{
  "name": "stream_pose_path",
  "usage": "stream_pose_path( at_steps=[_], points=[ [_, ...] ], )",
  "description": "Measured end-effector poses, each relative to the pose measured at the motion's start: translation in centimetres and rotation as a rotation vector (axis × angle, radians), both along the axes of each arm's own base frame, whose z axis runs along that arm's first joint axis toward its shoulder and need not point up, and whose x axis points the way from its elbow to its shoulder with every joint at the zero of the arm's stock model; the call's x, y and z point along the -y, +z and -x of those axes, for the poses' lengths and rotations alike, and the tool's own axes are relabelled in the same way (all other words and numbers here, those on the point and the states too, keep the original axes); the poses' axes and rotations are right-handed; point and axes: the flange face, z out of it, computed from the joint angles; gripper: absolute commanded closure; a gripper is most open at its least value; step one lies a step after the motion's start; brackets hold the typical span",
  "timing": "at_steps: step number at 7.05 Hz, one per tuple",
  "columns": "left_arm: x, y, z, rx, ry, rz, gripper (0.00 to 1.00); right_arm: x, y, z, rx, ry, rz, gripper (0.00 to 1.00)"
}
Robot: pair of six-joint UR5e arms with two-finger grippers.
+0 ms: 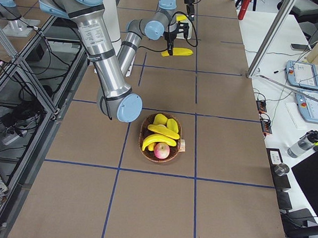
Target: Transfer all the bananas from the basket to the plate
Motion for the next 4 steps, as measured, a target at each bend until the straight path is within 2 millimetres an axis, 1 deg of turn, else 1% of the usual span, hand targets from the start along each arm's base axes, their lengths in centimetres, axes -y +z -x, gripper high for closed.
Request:
stream_pose_path(
  at_steps=[1, 2, 3, 4],
  points=[
    [-1.3, -2.0, -1.4, -0.095, 0.01, 0.028, 0.0, -0.5, -0.8, 1.6, 0.043, -0.01, -0.015, 1.0],
    [-2.5, -4.4, -3.3, -0.164, 0.015, 0.05, 0.0, -1.2, -1.8, 3.0, 0.065, -0.012, -0.037, 1.0],
    [-3.9, -6.4, -5.4, -0.211, 0.016, 0.06, 0.0, -2.0, -2.9, 4.3, 0.077, -0.008, -0.061, 1.0],
    [-5.0, -8.0, -6.9, -0.242, 0.022, 0.06, 0.0, -2.7, -3.8, 5.4, 0.084, -0.003, -0.08, 1.0]
  ],
)
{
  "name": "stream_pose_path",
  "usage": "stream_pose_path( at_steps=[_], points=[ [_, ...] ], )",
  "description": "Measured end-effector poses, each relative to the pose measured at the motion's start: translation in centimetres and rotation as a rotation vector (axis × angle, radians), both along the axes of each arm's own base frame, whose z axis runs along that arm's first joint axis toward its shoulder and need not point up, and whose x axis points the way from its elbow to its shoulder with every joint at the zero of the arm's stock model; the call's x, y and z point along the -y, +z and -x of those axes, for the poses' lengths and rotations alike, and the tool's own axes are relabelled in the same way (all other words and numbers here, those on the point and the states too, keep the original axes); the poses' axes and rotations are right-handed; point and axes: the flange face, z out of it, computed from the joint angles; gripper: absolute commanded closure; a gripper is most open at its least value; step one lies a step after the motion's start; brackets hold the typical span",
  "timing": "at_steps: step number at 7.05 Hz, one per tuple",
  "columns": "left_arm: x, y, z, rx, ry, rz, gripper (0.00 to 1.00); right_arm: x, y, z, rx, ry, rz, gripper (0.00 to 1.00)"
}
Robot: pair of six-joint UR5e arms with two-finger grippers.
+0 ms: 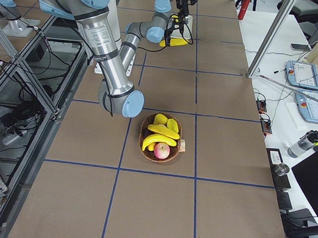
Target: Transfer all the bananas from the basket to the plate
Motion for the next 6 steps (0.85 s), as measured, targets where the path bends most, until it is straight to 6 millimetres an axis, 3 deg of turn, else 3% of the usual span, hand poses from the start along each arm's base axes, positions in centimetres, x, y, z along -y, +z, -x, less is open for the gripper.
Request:
stream_pose_path(
  at_steps=[2, 6],
  points=[
    [-1.0, -1.4, -1.0, -0.026, 0.01, -0.006, 0.01, -0.8, -1.3, 1.2, 0.011, -0.005, -0.015, 1.0],
    [-2.7, -1.6, -2.8, -0.029, 0.049, -0.008, 0.03, -1.8, -2.6, 1.6, 0.034, -0.022, -0.027, 1.0]
  ],
)
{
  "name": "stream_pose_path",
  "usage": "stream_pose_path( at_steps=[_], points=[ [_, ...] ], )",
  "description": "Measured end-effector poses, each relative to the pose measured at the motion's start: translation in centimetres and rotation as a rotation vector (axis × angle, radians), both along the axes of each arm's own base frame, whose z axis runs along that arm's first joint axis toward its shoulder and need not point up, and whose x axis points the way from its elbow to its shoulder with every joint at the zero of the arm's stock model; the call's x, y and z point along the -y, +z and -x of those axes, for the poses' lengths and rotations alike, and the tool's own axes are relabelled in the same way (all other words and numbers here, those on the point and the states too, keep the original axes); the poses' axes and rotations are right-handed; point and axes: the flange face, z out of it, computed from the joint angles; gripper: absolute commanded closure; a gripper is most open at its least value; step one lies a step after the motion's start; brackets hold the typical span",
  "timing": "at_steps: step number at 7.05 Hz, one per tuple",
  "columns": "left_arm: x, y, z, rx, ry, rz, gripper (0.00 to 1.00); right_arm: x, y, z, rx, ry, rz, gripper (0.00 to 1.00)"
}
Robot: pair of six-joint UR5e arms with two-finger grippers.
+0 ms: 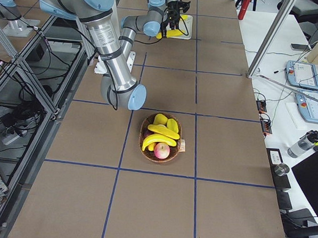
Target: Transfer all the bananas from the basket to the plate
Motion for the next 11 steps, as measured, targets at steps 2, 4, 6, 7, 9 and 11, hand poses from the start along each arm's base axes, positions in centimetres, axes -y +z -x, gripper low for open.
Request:
stream_pose_path(
  at_steps=[2, 4, 6, 7, 9, 11],
  points=[
    [-0.72, 0.12, -0.83, 0.002, 0.014, 0.001, 0.28, -0.22, -0.02, 0.2, 0.001, -0.005, -0.001, 1.0],
    [-0.94, 0.14, -0.98, 0.002, 0.017, 0.0, 1.0, -0.27, 0.0, 0.26, 0.001, -0.007, -0.002, 0.95],
    [-1.12, 0.0, -0.88, -0.001, 0.02, -0.003, 1.0, -0.32, -0.01, 0.29, 0.001, -0.009, -0.002, 0.01],
    [-1.19, -0.03, -0.84, -0.002, 0.021, -0.005, 1.0, -0.39, -0.04, 0.32, 0.002, -0.01, -0.002, 0.0],
    [-1.16, 0.1, -0.77, 0.002, 0.02, -0.011, 1.0, -0.57, -0.1, 0.24, 0.007, -0.011, 0.001, 0.0],
    [-0.98, 0.57, -0.87, 0.014, 0.018, -0.01, 1.0, -0.74, -0.14, -0.04, 0.01, -0.012, 0.002, 0.0]
  ],
)
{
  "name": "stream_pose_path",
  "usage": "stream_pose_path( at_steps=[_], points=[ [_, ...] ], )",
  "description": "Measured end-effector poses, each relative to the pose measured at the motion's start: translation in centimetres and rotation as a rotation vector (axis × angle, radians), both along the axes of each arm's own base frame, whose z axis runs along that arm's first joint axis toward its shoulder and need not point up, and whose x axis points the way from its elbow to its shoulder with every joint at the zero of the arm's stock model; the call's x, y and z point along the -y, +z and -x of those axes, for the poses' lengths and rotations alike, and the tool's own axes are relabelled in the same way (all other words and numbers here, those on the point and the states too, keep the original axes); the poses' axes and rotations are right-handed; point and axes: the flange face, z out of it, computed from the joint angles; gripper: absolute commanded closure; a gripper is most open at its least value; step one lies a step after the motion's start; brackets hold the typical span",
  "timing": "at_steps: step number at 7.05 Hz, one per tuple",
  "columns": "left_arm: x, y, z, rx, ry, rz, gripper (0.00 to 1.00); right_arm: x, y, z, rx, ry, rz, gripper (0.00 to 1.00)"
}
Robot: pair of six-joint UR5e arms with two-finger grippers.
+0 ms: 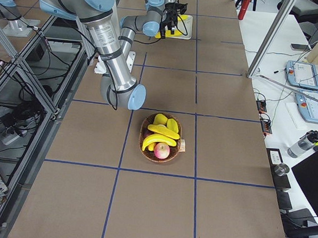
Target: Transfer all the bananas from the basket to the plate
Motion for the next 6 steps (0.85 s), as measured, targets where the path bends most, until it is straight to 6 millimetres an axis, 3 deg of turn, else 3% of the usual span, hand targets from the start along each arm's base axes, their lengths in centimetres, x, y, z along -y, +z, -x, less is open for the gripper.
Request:
stream_pose_path(
  at_steps=[3, 4, 6],
  points=[
    [2.6, 2.3, -0.1, 0.071, -0.038, 0.03, 1.0, -0.5, -0.3, -1.5, 0.015, 0.002, -0.006, 0.0],
    [3.7, 4.1, -0.1, 0.149, -0.053, 0.035, 1.0, -0.6, -0.1, -2.5, 0.01, 0.009, -0.004, 0.0],
    [5.2, 8.7, 0.5, 0.364, -0.056, 0.045, 1.0, -0.5, 2.3, -4.2, -0.034, 0.029, 0.017, 0.0]
  ],
)
